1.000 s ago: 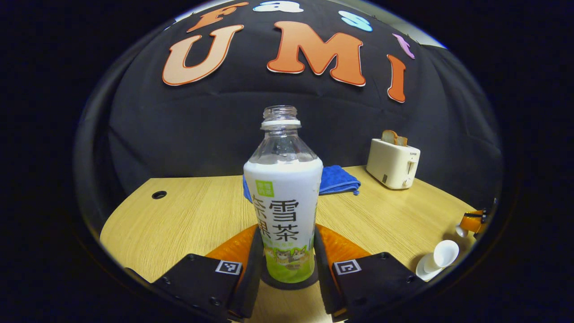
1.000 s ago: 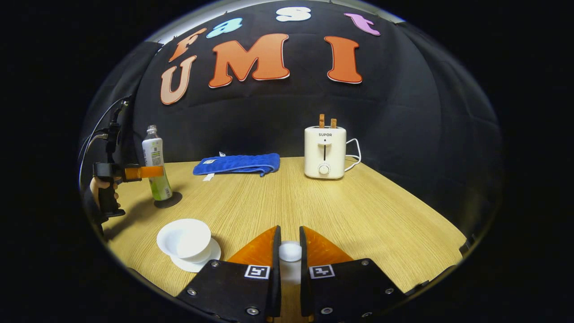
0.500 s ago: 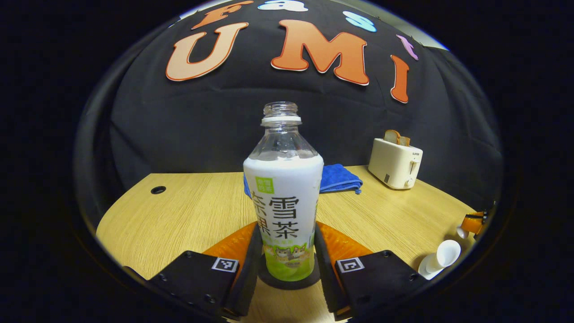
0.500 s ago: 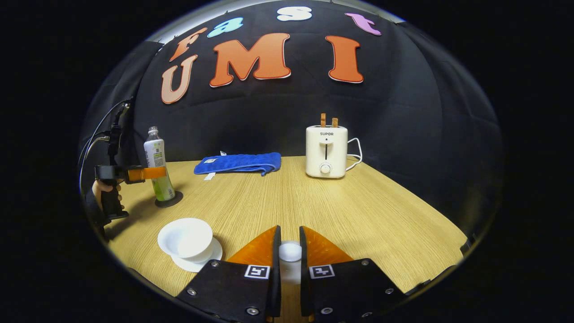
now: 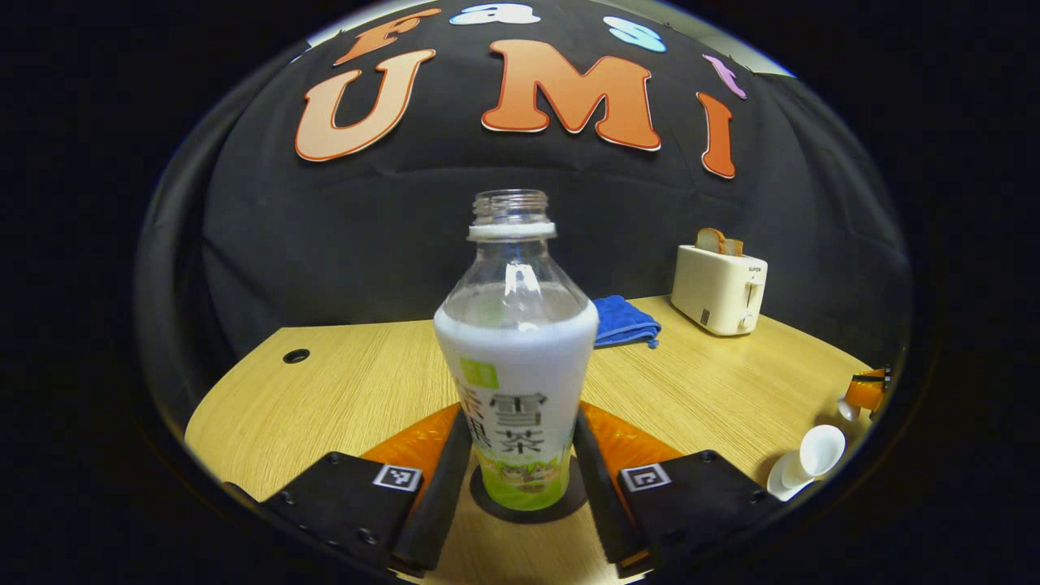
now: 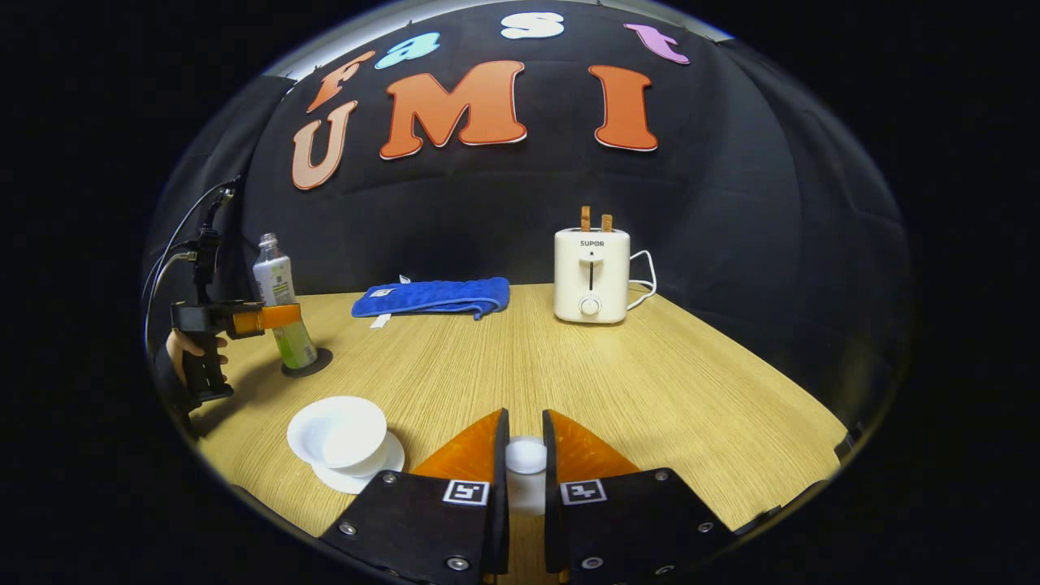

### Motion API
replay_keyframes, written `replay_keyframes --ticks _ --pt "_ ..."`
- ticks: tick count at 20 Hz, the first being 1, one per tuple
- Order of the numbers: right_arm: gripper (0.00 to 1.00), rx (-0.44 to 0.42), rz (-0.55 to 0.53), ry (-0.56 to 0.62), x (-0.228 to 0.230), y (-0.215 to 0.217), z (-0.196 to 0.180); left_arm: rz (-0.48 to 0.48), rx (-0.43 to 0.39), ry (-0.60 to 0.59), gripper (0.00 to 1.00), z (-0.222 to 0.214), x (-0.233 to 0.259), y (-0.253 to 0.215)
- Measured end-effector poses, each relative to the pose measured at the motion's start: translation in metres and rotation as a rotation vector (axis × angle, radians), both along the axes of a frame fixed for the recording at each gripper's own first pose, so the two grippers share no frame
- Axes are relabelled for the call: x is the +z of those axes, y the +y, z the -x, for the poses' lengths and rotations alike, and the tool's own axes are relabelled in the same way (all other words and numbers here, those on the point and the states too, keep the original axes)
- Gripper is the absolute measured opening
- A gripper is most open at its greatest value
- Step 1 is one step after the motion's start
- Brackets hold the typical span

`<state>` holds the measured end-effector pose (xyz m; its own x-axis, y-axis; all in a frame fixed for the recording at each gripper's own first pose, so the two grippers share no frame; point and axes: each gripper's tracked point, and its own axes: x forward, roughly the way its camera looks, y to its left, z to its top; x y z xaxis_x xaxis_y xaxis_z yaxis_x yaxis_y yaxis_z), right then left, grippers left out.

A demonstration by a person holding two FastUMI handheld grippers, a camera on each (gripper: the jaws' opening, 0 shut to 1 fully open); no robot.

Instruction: Open the teacup lid with one hand, grasp the water bottle and pour water into the teacup with the other hand; after pouring, place the water bottle on the coaster and then close the teacup lid.

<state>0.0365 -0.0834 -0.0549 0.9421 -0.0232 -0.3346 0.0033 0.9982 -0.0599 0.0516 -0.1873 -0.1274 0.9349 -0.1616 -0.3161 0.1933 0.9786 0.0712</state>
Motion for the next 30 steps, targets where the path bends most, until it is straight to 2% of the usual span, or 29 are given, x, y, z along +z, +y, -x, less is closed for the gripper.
replay_keyframes --ticks 1,2,3,6,7,11,15,16,17,20,21,23,30 --pt "0.18 0.0 -0.002 -0.001 0.0 0.0 0.0 -0.001 0.005 -0.009 0.89 0.0 0.002 0.001" --pt "0.18 -0.001 -0.002 -0.002 0.001 0.0 0.0 0.003 0.005 -0.016 0.97 0.002 0.003 0.001" --pt "0.18 -0.003 0.002 -0.004 0.001 0.0 -0.001 0.008 0.008 -0.022 1.0 0.005 0.004 0.0" --pt "0.17 -0.012 0.006 -0.019 0.007 0.0 0.0 0.011 0.022 -0.036 0.97 0.018 0.006 0.0" --pt "0.18 -0.015 0.007 -0.023 0.008 0.0 0.001 0.005 0.031 -0.044 1.0 0.025 0.008 0.002" --pt "0.17 -0.006 0.011 -0.027 0.014 0.009 0.002 0.01 0.052 -0.077 1.0 0.054 0.016 0.006" --pt "0.18 0.028 0.008 -0.048 0.025 0.03 -0.001 0.023 0.141 -0.171 1.0 0.083 0.033 0.028" --pt "0.17 0.038 0.005 -0.053 0.027 0.037 -0.002 0.024 0.17 -0.197 0.96 0.091 0.034 0.036" --pt "0.17 0.051 0.004 -0.055 0.029 0.046 -0.003 0.016 0.201 -0.219 1.0 0.1 0.036 0.045" --pt "0.17 0.097 -0.007 -0.073 0.037 0.071 -0.003 0.032 0.256 -0.252 1.0 0.116 0.032 0.058" --pt "0.17 0.111 -0.008 -0.08 0.038 0.079 -0.004 0.049 0.265 -0.247 0.96 0.12 0.029 0.059" --pt "0.17 0.136 -0.008 -0.079 0.037 0.093 -0.006 0.078 0.27 -0.242 1.0 0.123 0.023 0.058" --pt "0.17 0.202 0.007 -0.047 0.016 0.131 -0.011 0.069 0.283 -0.243 0.99 0.123 0.015 0.062"
